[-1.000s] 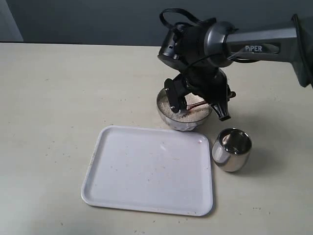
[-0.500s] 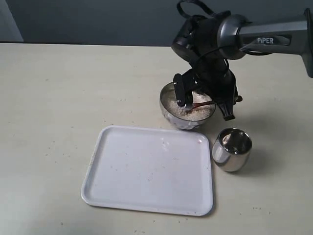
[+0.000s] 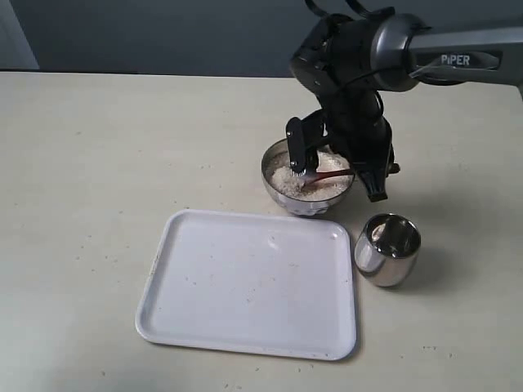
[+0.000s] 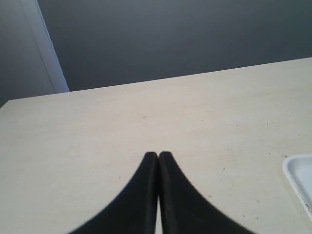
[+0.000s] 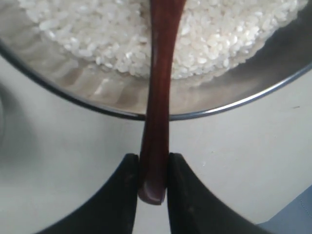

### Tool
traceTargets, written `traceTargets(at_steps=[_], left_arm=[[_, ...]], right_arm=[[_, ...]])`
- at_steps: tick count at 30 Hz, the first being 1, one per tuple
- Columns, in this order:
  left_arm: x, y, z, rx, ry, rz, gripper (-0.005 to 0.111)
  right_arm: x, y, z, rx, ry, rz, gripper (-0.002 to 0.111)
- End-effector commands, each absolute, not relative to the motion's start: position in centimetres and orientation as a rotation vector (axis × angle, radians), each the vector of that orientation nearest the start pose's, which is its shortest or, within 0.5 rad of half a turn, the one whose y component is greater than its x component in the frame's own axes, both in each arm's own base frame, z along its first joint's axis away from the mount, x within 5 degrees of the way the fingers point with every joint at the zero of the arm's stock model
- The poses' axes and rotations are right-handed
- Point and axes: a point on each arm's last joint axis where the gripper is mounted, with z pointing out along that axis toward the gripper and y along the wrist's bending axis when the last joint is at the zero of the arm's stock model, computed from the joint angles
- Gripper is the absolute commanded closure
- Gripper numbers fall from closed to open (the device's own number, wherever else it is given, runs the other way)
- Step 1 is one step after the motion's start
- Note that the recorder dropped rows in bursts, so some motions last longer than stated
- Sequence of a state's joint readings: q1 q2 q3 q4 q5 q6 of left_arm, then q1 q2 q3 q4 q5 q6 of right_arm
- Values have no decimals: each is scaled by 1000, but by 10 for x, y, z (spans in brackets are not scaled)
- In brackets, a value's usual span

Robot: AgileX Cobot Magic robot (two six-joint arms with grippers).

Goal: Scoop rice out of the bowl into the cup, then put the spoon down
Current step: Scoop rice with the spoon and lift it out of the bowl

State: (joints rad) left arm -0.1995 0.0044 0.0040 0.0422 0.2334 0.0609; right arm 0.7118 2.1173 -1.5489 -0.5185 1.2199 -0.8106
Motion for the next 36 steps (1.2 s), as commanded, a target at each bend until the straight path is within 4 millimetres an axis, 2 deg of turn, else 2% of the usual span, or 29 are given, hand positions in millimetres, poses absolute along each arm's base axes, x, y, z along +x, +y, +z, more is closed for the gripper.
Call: traceTargets(at_steps=[1,7,14,22,30,36], left_arm=[[55,-10,192,249,1698,-71,106],[55,-10,192,249,1698,-71,106],[55,-10,192,249,1698,-71,106],[55,-10,192,249,1698,-71,106],[55,-10,192,249,1698,-71,106],[55,-10,192,249,1698,-71,106]], right_arm=[[335,232,172,-2428,2078,-737,108],[335,229,182,-2389,2098,-702,108],[340,214,193,-2305,2184,-589,108],[341,210,192,-2292,2223,-487,108],[347,196,192,-2205,2323,-369,108],[350,190,192,-2175,2355,-341,108]])
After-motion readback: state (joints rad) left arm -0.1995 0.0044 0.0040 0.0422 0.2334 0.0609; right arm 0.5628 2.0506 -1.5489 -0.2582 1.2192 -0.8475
